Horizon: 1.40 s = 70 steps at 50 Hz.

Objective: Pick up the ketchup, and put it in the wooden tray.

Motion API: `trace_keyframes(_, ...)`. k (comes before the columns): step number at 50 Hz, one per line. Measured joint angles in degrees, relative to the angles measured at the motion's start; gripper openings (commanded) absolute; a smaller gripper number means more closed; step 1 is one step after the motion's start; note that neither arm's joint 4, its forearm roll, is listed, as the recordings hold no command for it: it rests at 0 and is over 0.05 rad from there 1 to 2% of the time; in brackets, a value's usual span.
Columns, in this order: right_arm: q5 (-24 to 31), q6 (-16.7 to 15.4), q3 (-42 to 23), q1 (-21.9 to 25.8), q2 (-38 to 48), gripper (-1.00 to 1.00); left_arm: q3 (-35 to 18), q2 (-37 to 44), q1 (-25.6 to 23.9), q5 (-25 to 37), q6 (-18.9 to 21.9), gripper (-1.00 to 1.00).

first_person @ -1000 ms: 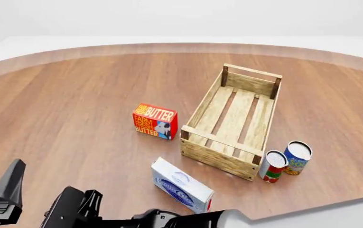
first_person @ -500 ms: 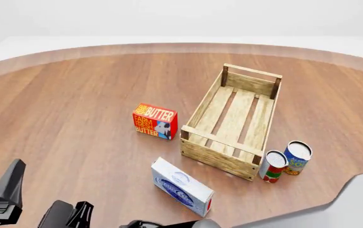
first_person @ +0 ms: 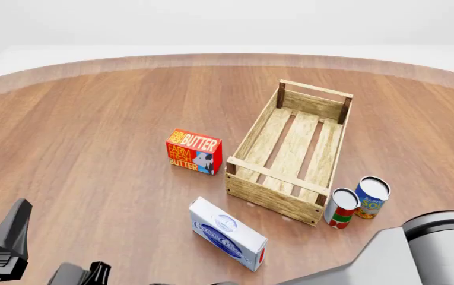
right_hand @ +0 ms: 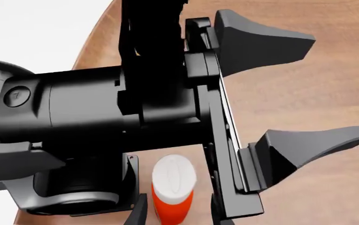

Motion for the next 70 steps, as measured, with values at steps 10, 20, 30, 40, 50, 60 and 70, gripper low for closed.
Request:
trace_keyframes(10, -0.43, 0.26, -0.55, 0.32, 1.79, 1.00, 0.00, 0.00, 0.00, 0.00, 0.00, 1.00)
trace_keyframes(20, -0.77, 0.46, -0.91, 0.49, 2.97, 1.00, 0.00, 0.00, 0.00, 0.00, 0.00, 1.00)
trace_keyframes(30, -1.13, 0.49, -1.26, 0.72, 3.58, -1.00, 0.00, 0.00, 0.00, 0.00, 0.00, 1.00)
trace_keyframes(40, -1.67, 0.07, -0.44, 0.48, 3.21, -1.00, 0.00, 0.00, 0.00, 0.00, 0.00, 1.00)
trace_keyframes(50, -2.70, -0.81, 2.64, -0.54, 0.74, -1.00, 0.00, 0.00, 0.00, 0.00, 0.00, 1.00)
trace_keyframes(60, -3.65, -1.18, 5.32, -1.63, -1.21, -1.00, 0.00, 0.00, 0.00, 0.00, 0.00, 1.00)
trace_keyframes(70, -4.60, -1.38, 8.18, -3.49, -2.94, -1.00, 0.00, 0.00, 0.00, 0.00, 0.00, 1.00)
